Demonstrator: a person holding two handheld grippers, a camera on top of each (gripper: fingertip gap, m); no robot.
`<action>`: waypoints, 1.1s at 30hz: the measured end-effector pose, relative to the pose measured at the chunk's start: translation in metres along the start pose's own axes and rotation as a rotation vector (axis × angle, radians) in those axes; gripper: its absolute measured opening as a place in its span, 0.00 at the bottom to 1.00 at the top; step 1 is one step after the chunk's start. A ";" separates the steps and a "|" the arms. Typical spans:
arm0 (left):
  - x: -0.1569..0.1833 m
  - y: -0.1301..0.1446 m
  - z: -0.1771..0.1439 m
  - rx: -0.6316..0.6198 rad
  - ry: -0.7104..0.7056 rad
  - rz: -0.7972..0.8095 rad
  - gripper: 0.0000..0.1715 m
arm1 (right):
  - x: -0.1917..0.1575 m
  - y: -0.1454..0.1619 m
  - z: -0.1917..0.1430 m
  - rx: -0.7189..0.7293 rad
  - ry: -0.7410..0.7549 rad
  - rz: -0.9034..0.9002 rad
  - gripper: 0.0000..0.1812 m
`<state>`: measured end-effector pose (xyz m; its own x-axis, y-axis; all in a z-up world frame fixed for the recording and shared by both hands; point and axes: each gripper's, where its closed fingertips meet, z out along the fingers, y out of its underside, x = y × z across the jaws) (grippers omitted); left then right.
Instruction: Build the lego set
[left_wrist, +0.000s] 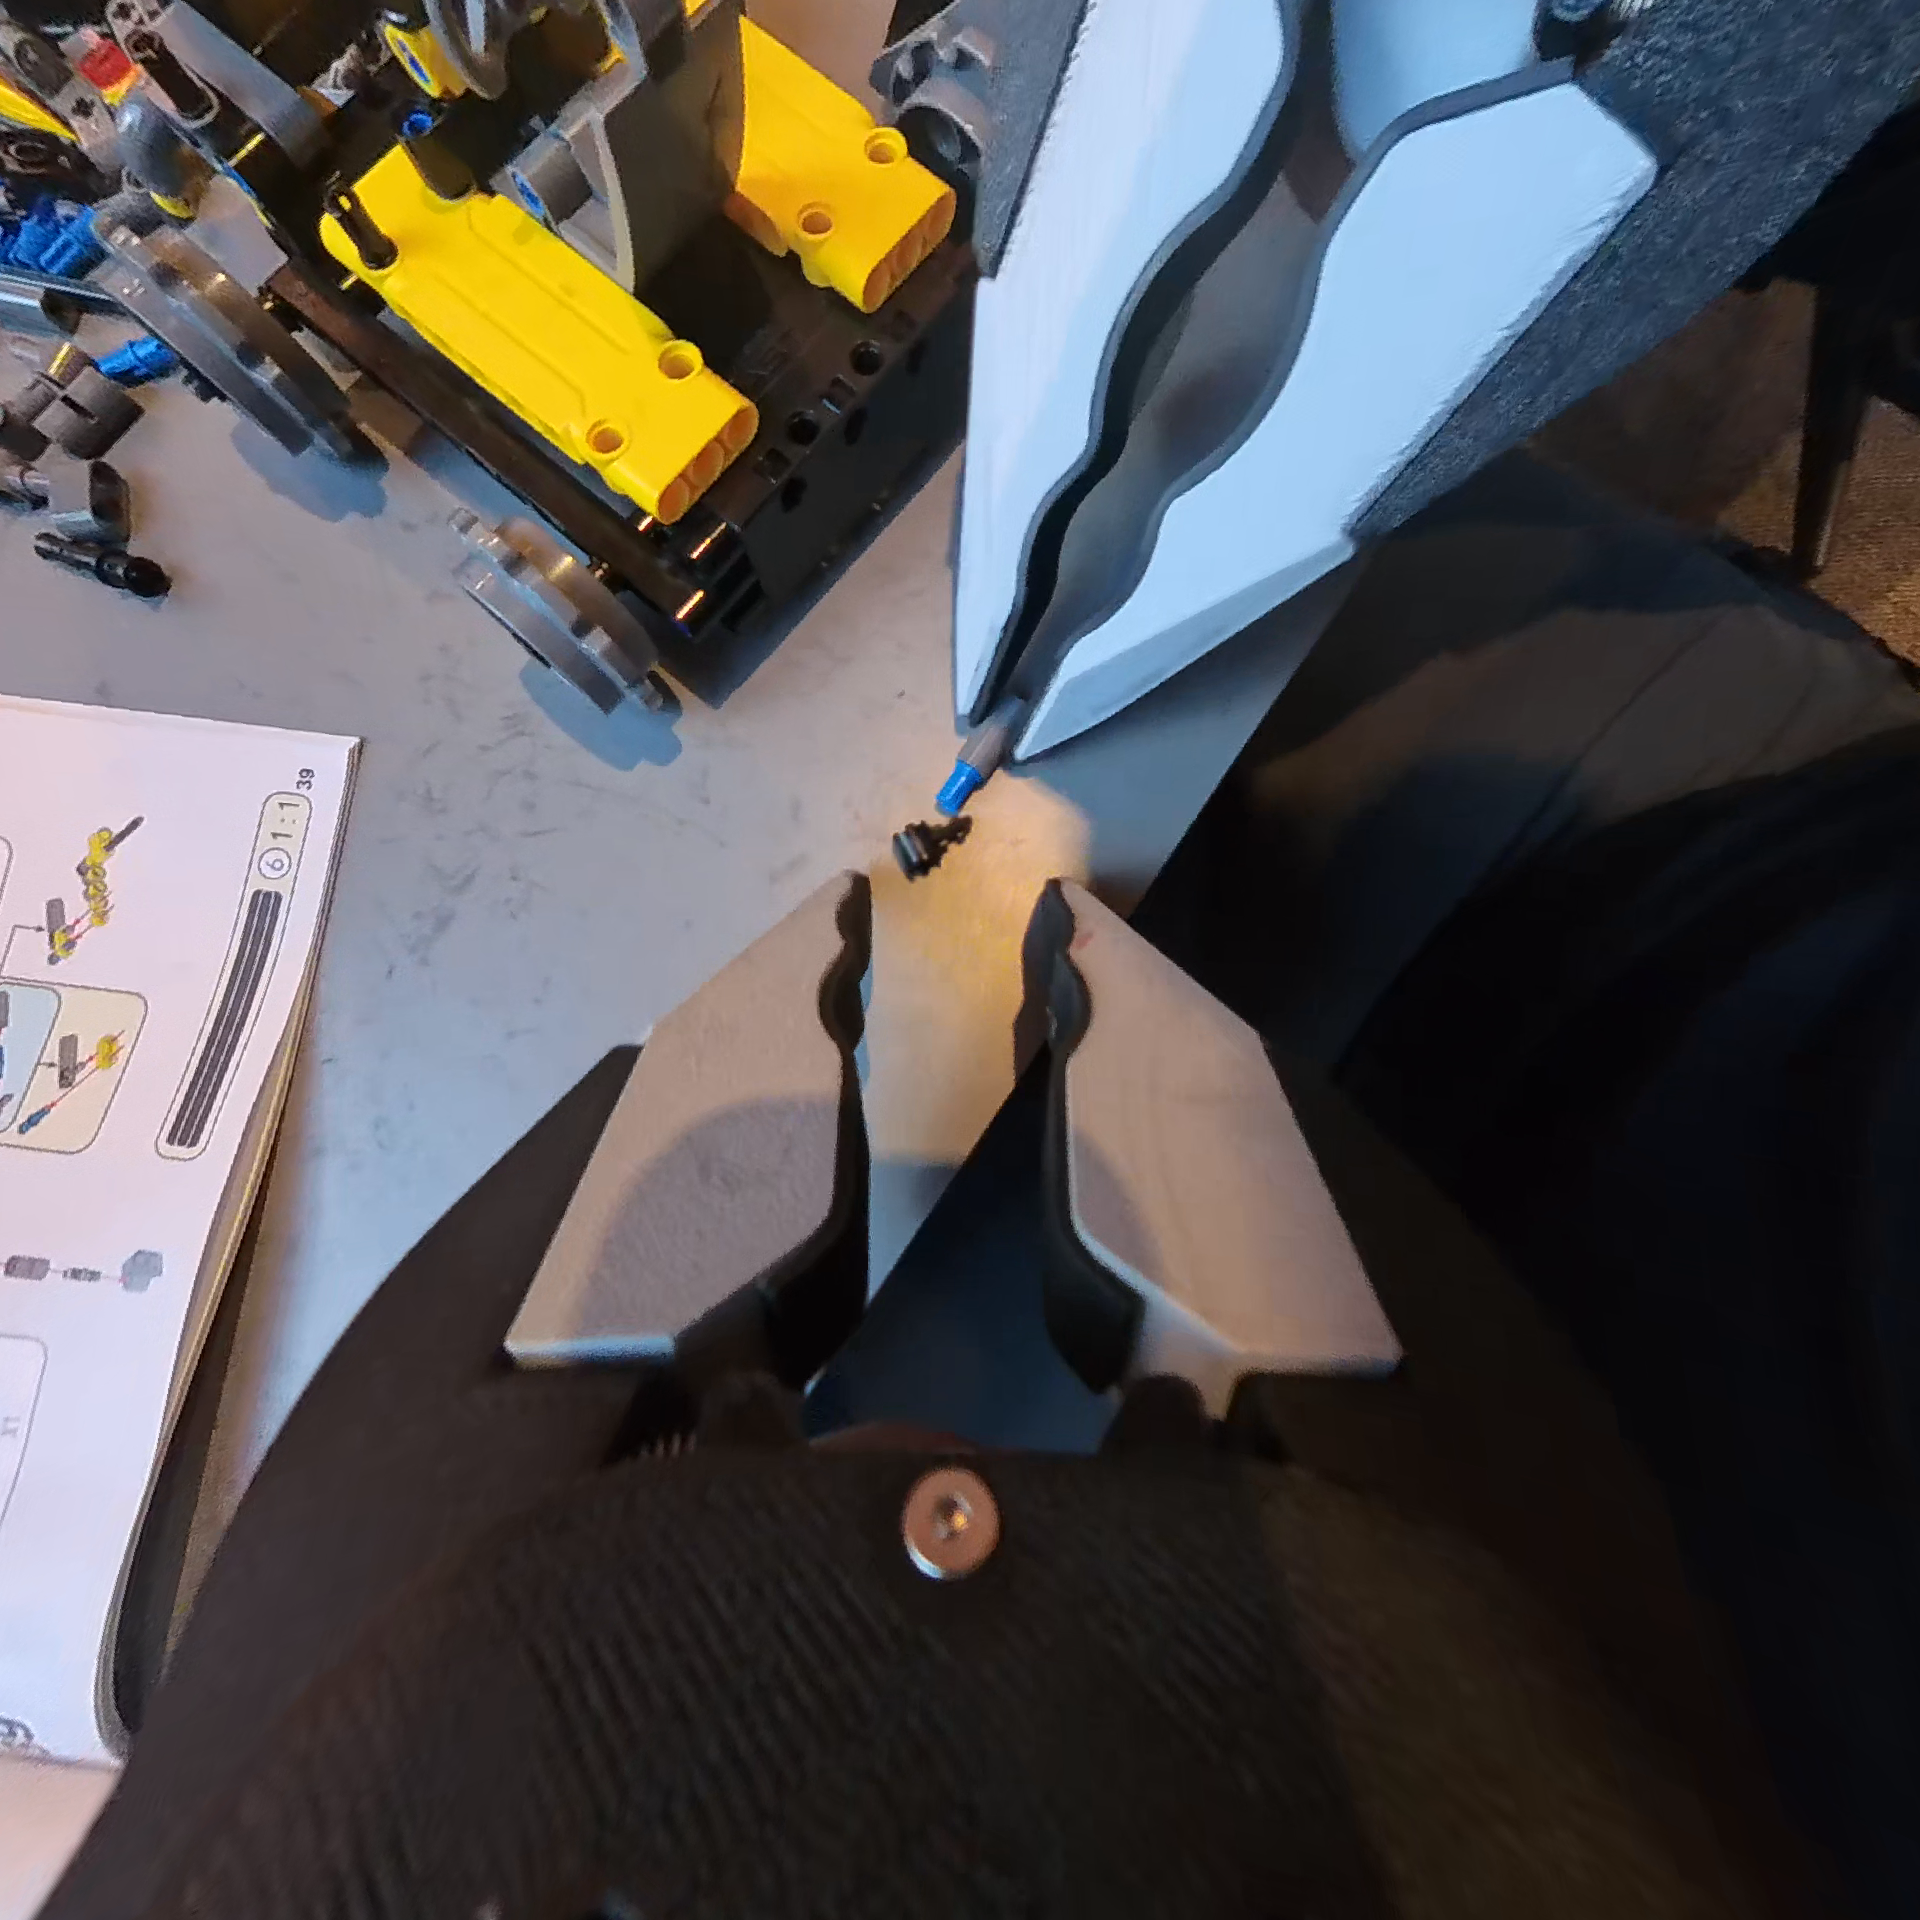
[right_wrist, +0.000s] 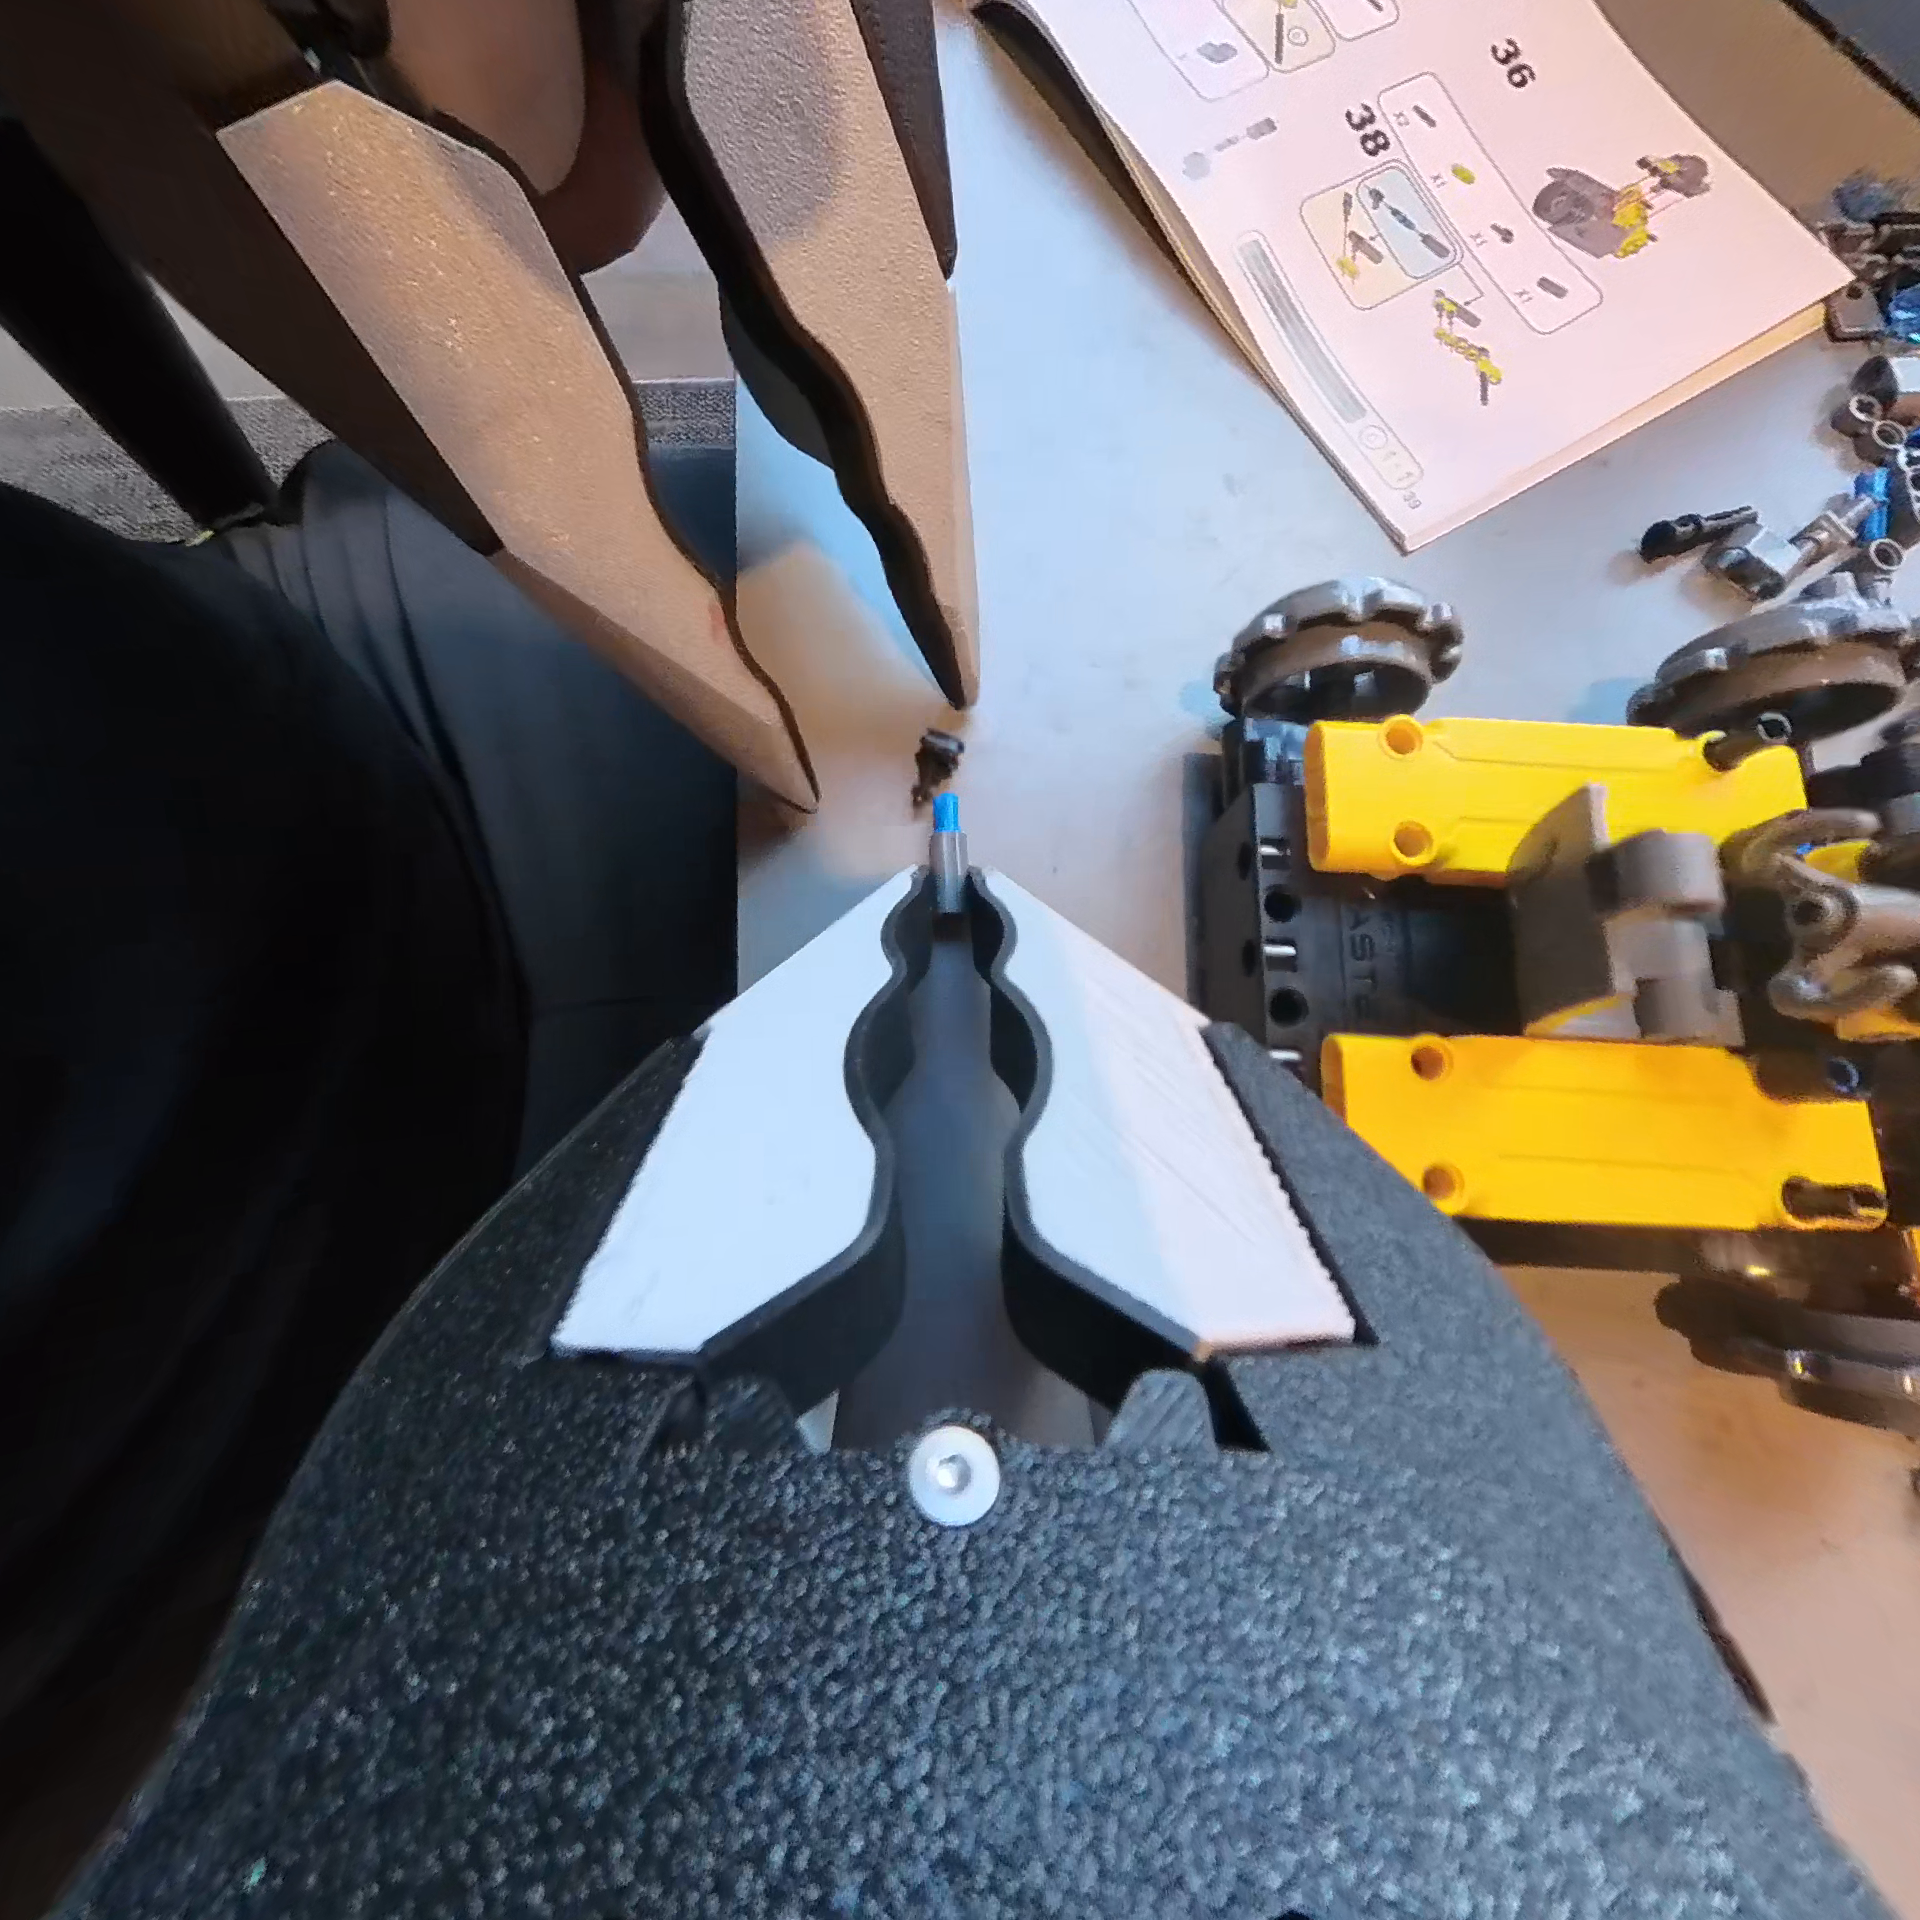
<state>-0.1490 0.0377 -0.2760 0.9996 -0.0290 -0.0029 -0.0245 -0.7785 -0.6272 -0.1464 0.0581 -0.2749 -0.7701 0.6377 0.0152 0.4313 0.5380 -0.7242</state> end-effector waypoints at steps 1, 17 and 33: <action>0.000 0.001 0.000 -0.002 0.001 -0.002 0.18 | -0.001 -0.001 0.002 -0.002 -0.004 -0.001 0.03; -0.005 0.002 -0.003 0.046 0.193 0.291 0.18 | -0.007 -0.006 0.002 -0.013 -0.042 0.074 0.03; 0.001 -0.002 0.001 0.062 0.350 0.394 0.08 | -0.010 -0.004 0.004 -0.030 -0.112 0.162 0.03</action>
<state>-0.1480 0.0400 -0.2758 0.8493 -0.5279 0.0061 -0.3855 -0.6280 -0.6760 -0.1427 0.0470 -0.2749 -0.7363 0.6528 -0.1780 0.5662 0.4505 -0.6903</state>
